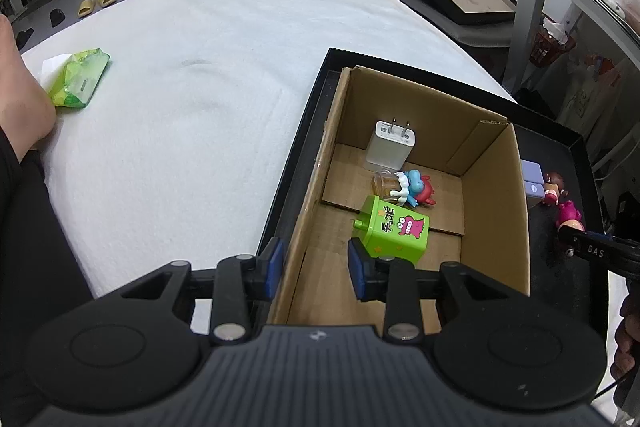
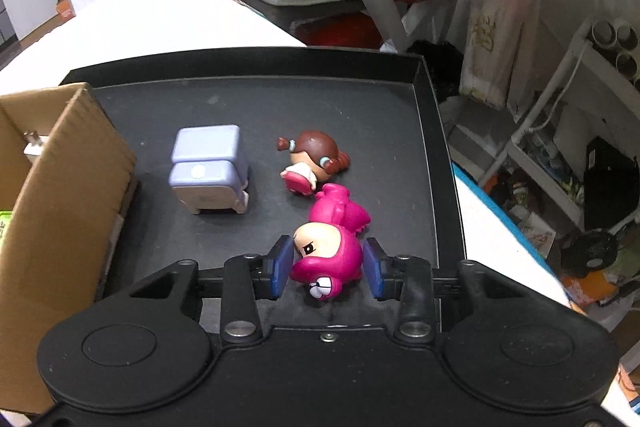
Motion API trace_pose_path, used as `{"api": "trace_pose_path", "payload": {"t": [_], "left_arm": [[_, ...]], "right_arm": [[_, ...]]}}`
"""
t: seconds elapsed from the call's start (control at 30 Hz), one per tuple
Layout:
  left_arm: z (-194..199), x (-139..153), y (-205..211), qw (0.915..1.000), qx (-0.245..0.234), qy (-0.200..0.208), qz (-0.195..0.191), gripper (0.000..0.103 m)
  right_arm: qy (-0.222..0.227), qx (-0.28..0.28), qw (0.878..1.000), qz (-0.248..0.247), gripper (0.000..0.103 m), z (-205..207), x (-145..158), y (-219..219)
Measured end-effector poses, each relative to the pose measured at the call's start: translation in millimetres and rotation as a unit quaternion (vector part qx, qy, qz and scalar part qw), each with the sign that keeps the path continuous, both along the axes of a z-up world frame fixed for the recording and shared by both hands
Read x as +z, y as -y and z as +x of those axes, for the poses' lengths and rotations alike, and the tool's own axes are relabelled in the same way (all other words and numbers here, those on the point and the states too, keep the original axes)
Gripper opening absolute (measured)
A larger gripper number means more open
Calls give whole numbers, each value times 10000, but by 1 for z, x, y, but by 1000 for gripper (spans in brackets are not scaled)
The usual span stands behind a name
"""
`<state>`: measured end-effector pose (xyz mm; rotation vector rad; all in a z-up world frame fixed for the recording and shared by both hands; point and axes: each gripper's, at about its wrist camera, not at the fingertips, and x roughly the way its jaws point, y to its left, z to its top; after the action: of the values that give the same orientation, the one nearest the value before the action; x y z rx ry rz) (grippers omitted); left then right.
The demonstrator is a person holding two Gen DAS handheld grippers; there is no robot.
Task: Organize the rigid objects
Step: 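Grasp the pink figurine with the right tool, then carry the pink figurine into the box and open the right tool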
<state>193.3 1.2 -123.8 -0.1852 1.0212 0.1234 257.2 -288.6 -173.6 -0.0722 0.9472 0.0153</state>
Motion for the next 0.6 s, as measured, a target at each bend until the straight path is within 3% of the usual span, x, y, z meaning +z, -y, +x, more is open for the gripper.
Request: {"api": "trace_pose_path", "payload": {"t": [0.6], "left_arm": [[-11, 4, -16, 9994, 32, 139, -331, 33]], "right_arm": [[616, 542, 9964, 205, 37, -14, 71, -44]]}}
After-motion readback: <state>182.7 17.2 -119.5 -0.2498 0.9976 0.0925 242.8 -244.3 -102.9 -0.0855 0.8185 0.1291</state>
